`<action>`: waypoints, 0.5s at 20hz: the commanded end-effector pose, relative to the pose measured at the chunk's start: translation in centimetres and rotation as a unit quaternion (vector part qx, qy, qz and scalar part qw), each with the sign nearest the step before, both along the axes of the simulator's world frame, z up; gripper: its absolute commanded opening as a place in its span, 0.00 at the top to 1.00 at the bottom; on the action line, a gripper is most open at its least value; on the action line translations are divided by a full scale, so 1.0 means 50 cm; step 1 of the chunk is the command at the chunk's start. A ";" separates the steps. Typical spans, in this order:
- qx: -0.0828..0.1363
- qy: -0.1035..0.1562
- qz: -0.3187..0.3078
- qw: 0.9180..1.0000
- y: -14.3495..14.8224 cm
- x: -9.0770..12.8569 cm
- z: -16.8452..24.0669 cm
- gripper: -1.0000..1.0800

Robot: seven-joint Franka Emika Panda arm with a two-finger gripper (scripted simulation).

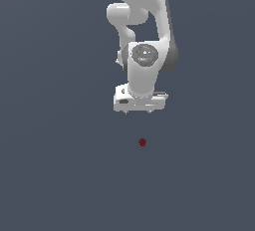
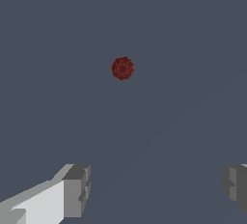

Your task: Pick up the object and move it to a goal position.

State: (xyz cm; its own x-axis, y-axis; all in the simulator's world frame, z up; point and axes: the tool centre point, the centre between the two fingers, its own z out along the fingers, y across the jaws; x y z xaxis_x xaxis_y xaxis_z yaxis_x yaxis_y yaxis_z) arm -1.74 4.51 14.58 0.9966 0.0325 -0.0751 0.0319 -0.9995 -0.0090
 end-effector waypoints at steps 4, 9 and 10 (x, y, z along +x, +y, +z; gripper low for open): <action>0.000 -0.003 0.020 1.000 0.003 0.015 -0.011 0.04; 0.000 -0.009 0.060 0.998 0.011 0.045 -0.033 0.04; 0.000 -0.010 0.071 0.997 0.013 0.052 -0.039 0.04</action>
State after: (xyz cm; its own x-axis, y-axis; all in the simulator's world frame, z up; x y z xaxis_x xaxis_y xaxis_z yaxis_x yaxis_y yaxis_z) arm 0.36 5.03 13.05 0.9878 0.1443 -0.0584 0.1441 -0.9895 -0.0081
